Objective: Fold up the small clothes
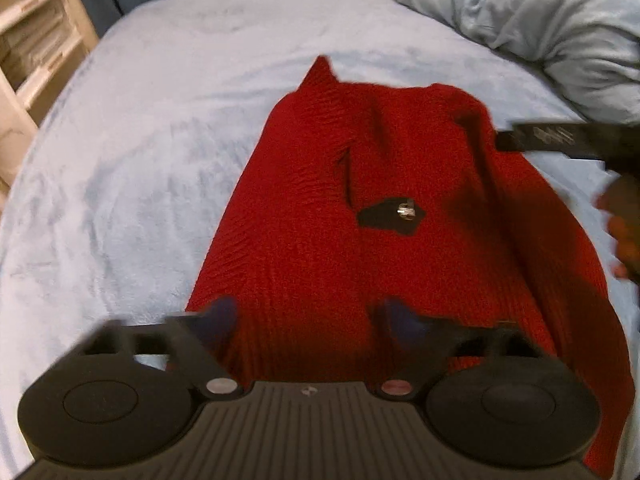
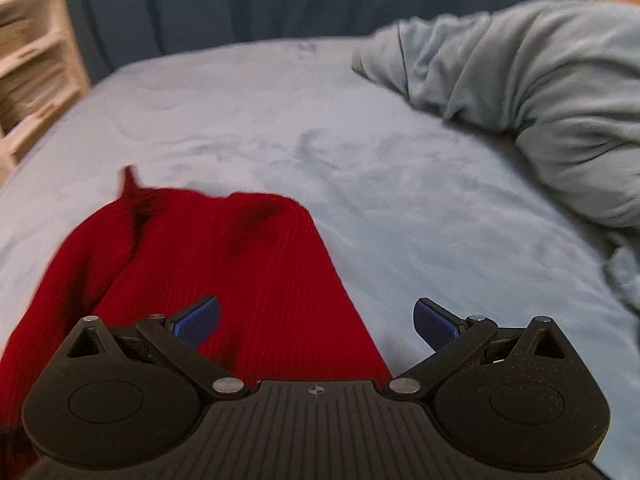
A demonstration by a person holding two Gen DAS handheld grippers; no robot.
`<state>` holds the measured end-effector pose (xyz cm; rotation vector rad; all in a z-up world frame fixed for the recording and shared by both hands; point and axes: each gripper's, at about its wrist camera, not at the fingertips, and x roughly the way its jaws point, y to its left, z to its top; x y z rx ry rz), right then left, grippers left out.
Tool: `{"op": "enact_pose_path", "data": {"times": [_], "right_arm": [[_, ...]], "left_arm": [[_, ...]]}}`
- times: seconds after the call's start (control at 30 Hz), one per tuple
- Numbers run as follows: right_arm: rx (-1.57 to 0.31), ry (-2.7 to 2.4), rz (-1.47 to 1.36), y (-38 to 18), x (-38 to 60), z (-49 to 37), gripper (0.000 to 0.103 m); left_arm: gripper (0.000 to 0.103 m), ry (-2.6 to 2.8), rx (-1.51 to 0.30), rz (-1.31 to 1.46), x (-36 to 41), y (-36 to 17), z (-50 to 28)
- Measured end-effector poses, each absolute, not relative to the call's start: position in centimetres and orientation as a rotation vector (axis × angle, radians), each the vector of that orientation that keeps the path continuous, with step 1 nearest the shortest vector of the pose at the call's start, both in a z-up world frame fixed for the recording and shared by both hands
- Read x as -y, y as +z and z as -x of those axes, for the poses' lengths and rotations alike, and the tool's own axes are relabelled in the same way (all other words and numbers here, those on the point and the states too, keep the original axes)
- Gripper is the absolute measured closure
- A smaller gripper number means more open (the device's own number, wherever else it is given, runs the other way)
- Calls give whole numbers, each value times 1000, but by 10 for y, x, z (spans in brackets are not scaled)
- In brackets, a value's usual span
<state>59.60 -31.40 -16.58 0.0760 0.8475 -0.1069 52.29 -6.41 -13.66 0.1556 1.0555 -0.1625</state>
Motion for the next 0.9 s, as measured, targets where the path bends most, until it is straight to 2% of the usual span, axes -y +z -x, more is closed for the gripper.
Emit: {"op": "enact_pose_path", "data": {"times": [0.07, 0.1, 0.13, 0.17, 0.2, 0.23, 0.33, 0.5, 0.57, 0.63, 0.8, 0.9], "right_arm": [[-878, -139, -100, -184, 308, -624, 2], [-887, -166, -84, -193, 307, -637, 9], [-890, -183, -52, -201, 305, -645, 29], [-917, -194, -13, -210, 305, -650, 40], [-942, -162, -5, -215, 309, -652, 77], [-923, -109, -33, -210, 312, -648, 88], [-816, -121, 8, -168, 317, -613, 89], [-523, -35, 50, -46, 329, -495, 90], [-427, 0, 67, -2, 333, -440, 90], [-353, 28, 45, 44, 341, -380, 90], [-201, 65, -42, 137, 364, -231, 90], [-85, 99, 10, 182, 357, -143, 90]], "left_arm": [[82, -176, -1061, -110, 49, -142, -527], [84, -177, -1050, -113, 42, -142, -527], [85, -176, -1034, -127, 37, -140, -523], [86, -164, -1016, -138, 30, -137, -521], [87, -144, -1003, -143, 24, -132, -519], [88, -123, -985, -143, 14, -125, -516], [89, -37, -895, -155, -16, -91, -502], [90, 19, -796, -108, -58, -22, -450], [90, 26, -747, -111, -70, 9, -411], [96, 36, -694, -103, -85, 41, -368], [96, 57, -548, -52, -119, 123, -256], [97, 55, -431, -28, -128, 167, -189]]}}
